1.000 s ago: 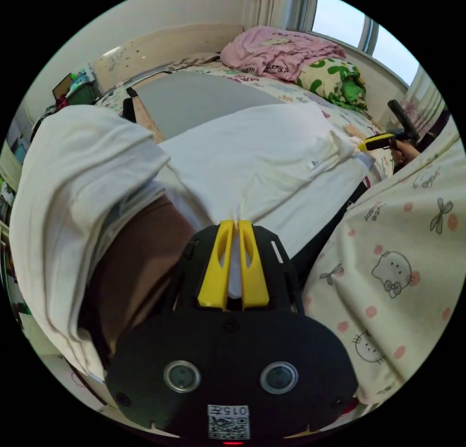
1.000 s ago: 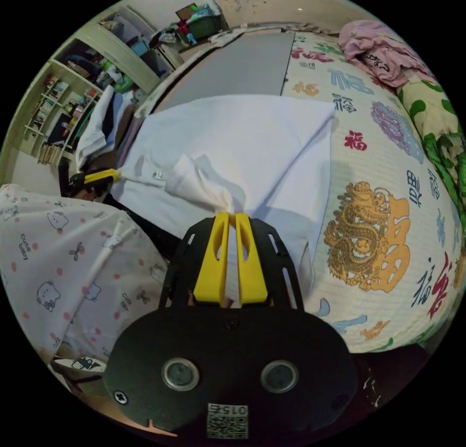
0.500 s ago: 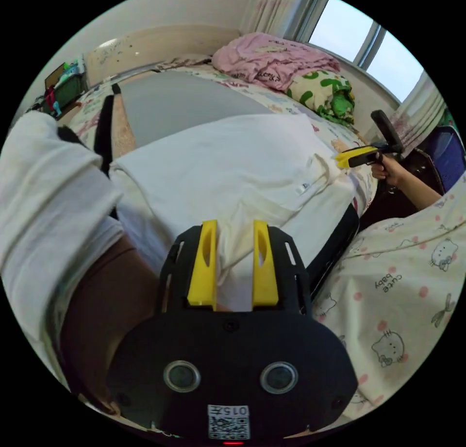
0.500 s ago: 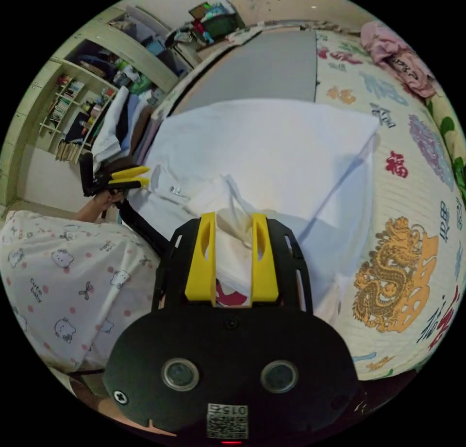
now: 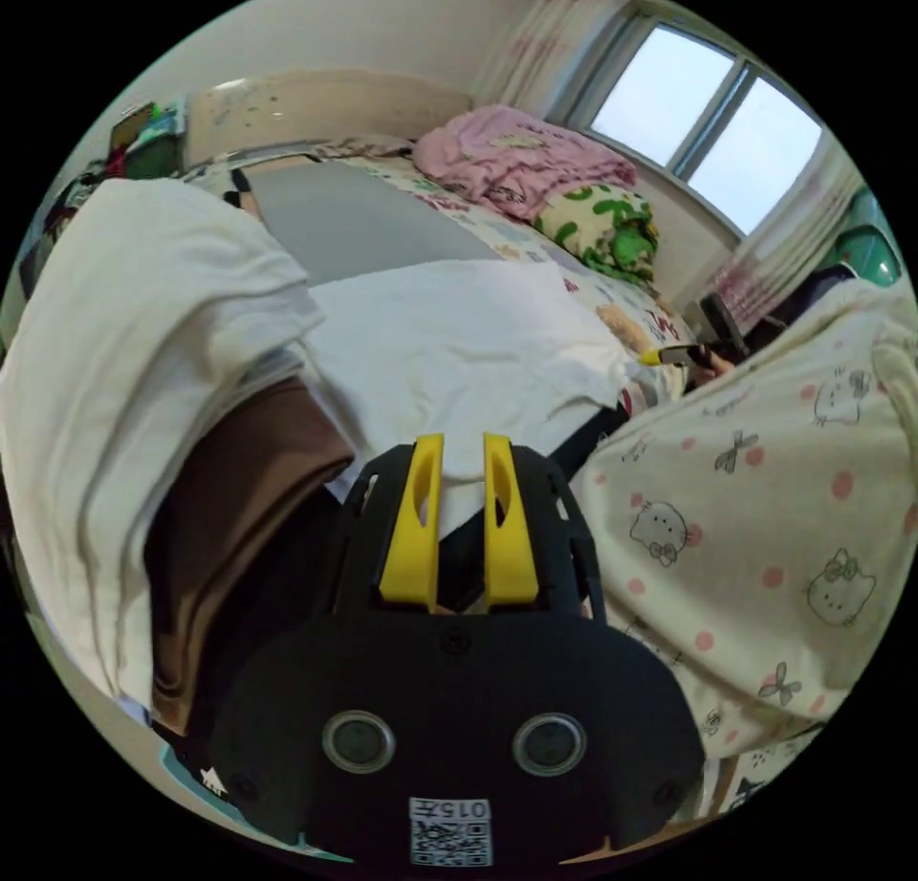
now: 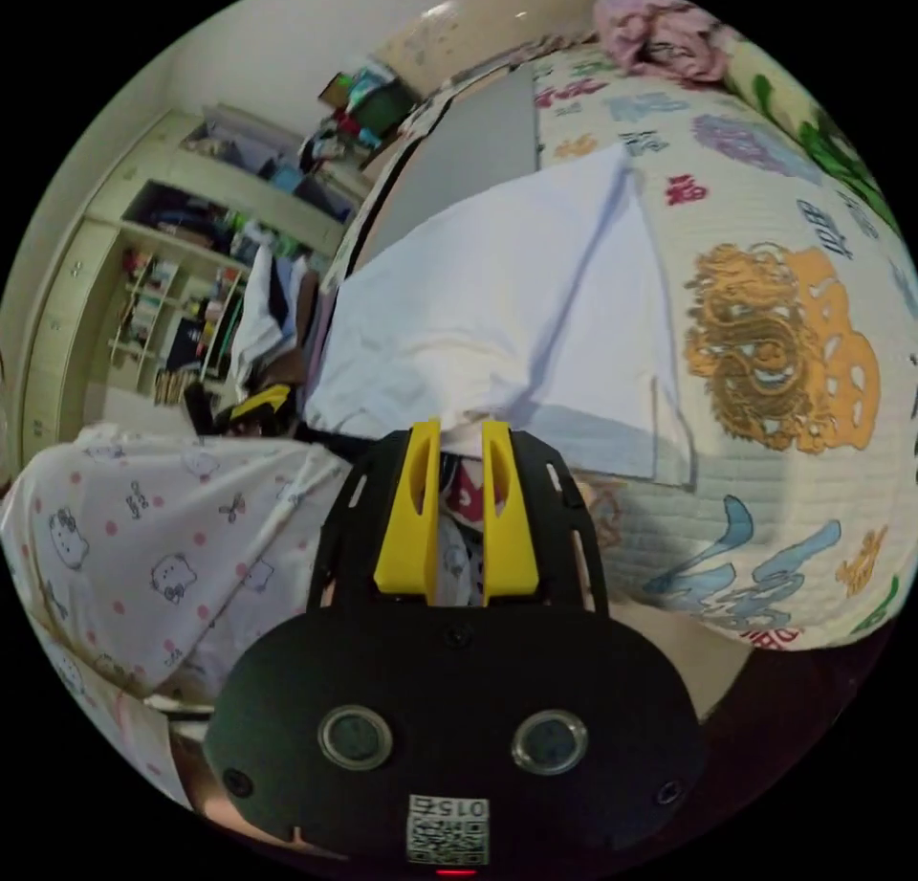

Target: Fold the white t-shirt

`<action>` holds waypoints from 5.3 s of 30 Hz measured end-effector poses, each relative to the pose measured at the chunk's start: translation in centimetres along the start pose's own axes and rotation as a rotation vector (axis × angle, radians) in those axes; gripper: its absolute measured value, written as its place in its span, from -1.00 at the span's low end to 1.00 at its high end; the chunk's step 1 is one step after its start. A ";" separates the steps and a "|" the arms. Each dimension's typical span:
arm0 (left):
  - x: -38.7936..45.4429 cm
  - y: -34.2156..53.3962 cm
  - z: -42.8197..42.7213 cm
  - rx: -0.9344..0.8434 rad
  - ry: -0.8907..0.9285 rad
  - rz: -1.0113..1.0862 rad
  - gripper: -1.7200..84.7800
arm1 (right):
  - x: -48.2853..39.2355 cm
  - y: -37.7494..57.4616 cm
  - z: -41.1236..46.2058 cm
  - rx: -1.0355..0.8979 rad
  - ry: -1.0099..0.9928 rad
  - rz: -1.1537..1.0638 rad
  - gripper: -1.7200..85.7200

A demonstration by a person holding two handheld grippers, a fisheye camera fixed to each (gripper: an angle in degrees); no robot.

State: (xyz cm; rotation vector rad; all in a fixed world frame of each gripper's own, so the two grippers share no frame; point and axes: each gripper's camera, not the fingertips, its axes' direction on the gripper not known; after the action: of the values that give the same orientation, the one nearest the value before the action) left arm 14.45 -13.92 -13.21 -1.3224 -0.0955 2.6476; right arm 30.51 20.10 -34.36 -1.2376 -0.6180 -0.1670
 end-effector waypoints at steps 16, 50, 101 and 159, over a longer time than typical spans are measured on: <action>8.3 -5.7 5.7 -0.274 -0.004 0.264 -0.86 | -1.7 5.1 7.2 -0.282 0.259 -0.512 -0.67; 15.6 -21.7 1.0 -0.387 -0.159 0.253 -0.94 | 15.3 -6.2 8.7 -0.282 0.299 -0.208 -0.94; 13.1 -60.6 8.6 0.190 0.341 0.259 -0.94 | 32.4 -3.6 -15.2 0.362 -0.016 -0.430 -0.95; 14.7 -16.5 24.8 -0.299 -0.008 0.145 -0.81 | 44.5 -14.0 3.4 -0.304 0.294 -0.453 -0.93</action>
State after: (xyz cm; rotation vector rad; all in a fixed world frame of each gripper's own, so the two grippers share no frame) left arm -11.86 5.65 -7.57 -1.4546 -0.4275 2.8461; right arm 59.93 27.64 1.19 -1.3146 -0.6211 -0.8330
